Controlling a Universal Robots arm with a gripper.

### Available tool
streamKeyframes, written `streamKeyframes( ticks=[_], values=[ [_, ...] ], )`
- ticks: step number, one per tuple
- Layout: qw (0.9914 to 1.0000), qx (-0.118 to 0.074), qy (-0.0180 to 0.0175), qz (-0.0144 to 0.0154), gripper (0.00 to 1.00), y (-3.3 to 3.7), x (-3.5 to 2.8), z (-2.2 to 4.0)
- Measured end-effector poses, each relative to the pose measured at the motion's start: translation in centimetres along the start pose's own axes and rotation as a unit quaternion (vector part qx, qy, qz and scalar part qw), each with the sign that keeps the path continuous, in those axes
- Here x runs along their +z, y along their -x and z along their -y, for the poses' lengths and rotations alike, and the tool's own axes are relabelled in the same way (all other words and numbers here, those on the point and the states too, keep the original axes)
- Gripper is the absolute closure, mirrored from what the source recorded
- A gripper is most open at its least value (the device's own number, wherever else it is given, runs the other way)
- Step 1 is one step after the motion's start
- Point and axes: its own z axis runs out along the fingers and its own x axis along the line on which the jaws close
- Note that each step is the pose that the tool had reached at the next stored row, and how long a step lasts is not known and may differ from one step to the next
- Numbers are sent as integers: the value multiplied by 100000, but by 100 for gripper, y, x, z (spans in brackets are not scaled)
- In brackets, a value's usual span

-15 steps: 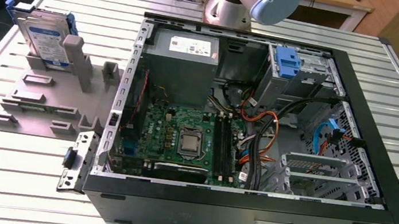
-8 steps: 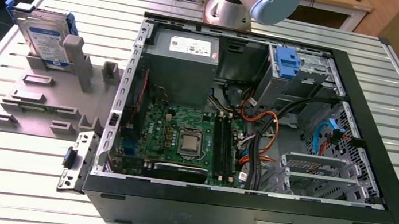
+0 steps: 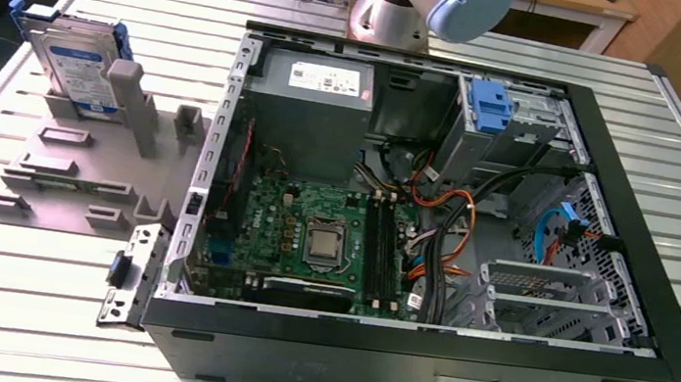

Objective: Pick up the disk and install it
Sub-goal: 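Pick up the disk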

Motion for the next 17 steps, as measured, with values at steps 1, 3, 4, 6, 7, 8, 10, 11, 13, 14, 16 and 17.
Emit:
streamKeyframes(
  ticks=[1, 3, 4, 6, 7, 8, 10, 11, 13, 14, 16, 17],
  values=[
    [100000, -1, 2, -2, 89, 0, 0, 0],
    [100000, -2, 2, -1, 89, 0, 0, 0],
    [100000, -3, 3, -3, 89, 0, 0, 0],
    [100000, -27, 3, -1, 89, 0, 0, 0],
    [100000, -102, 3, -8, 89, 0, 0, 0],
    [100000, -262, 9, -16, 89, 0, 0, 0],
    [99997, -737, 15, -36, 89, -1, 0, -1],
    [99994, -1050, 22, -47, 89, 0, 0, 0],
    [99983, -1849, 39, -87, 89, -1, 0, -1],
    [99972, -2367, 52, -116, 89, -1, 0, -1],
    [99939, -3495, 76, -165, 89, -1, 0, -1],
    [99914, -4132, 87, -193, 89, -1, 0, -1]
  ],
)
